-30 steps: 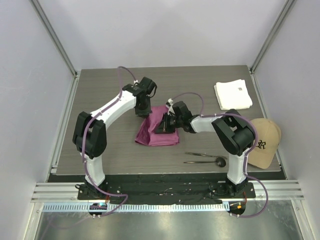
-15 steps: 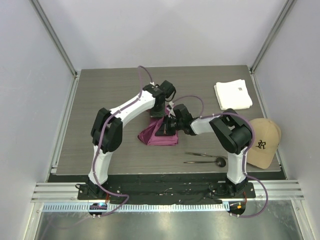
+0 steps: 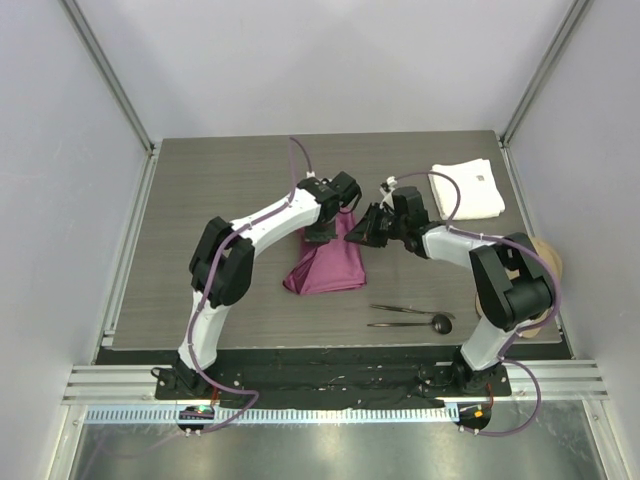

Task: Fold the napkin into a case and place the utensils inside
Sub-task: Fold the lower triangle-folded napkin at the center of the board.

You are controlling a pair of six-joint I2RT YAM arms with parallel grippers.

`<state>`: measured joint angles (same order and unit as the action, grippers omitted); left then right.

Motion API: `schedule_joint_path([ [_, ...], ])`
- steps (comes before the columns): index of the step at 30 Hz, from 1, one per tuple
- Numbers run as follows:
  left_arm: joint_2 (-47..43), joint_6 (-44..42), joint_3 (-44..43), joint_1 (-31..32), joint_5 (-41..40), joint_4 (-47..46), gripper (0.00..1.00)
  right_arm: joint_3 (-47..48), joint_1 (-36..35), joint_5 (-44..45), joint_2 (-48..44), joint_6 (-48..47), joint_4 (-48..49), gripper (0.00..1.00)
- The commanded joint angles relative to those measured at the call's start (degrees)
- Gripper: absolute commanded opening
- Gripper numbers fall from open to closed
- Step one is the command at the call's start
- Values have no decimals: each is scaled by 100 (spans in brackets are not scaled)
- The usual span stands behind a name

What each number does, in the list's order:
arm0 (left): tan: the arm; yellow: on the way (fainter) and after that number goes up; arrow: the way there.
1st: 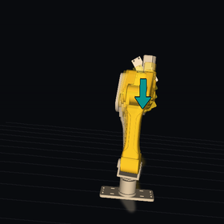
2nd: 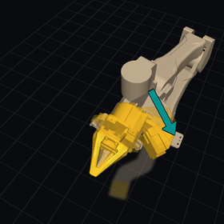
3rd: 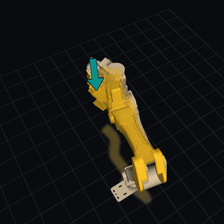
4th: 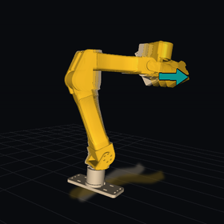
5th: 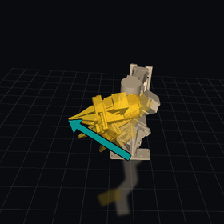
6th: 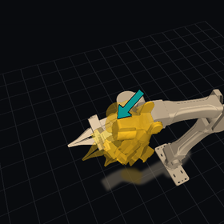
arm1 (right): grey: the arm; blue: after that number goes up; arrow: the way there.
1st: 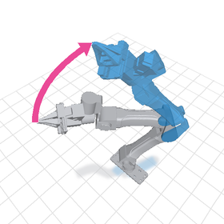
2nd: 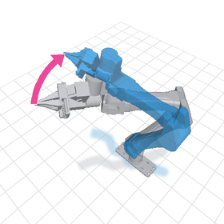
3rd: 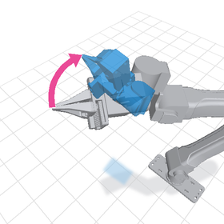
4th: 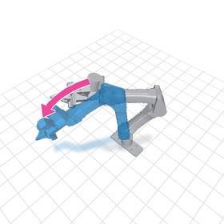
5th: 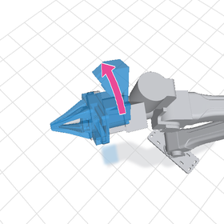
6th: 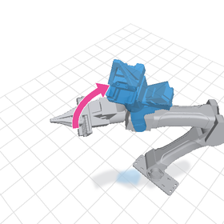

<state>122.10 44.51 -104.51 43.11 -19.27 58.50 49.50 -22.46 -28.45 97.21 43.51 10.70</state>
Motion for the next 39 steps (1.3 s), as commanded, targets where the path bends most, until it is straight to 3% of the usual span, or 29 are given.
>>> schedule_joint_path([
  [1, 32, 171, 97, -5, -201, -269, 0, 376, 180, -90, 175, -439, -393, 12],
  [11, 252, 427, 53, -13, -323, -436, 0, -546, 58, -319, 360, -282, 388, 1],
  [20, 454, 427, 1, -22, -394, -498, 0, -810, -197, -100, 299, -71, 494, 1],
  [25, 560, 374, 1, -31, -402, -568, 0, -1214, -277, -99, 264, 368, 1074, 1],
  [29, 534, 321, 176, -22, -359, -726, 0, -1092, -215, -170, 176, 448, 1093, 1],
  [35, 270, 374, 659, -66, -368, -1217, 0, -275, 40, -196, 9, 53, 347, 3],
  [39, 252, 453, 669, -119, -140, -1385, 0, -431, -56, -529, -53, 263, 915, 12],
])
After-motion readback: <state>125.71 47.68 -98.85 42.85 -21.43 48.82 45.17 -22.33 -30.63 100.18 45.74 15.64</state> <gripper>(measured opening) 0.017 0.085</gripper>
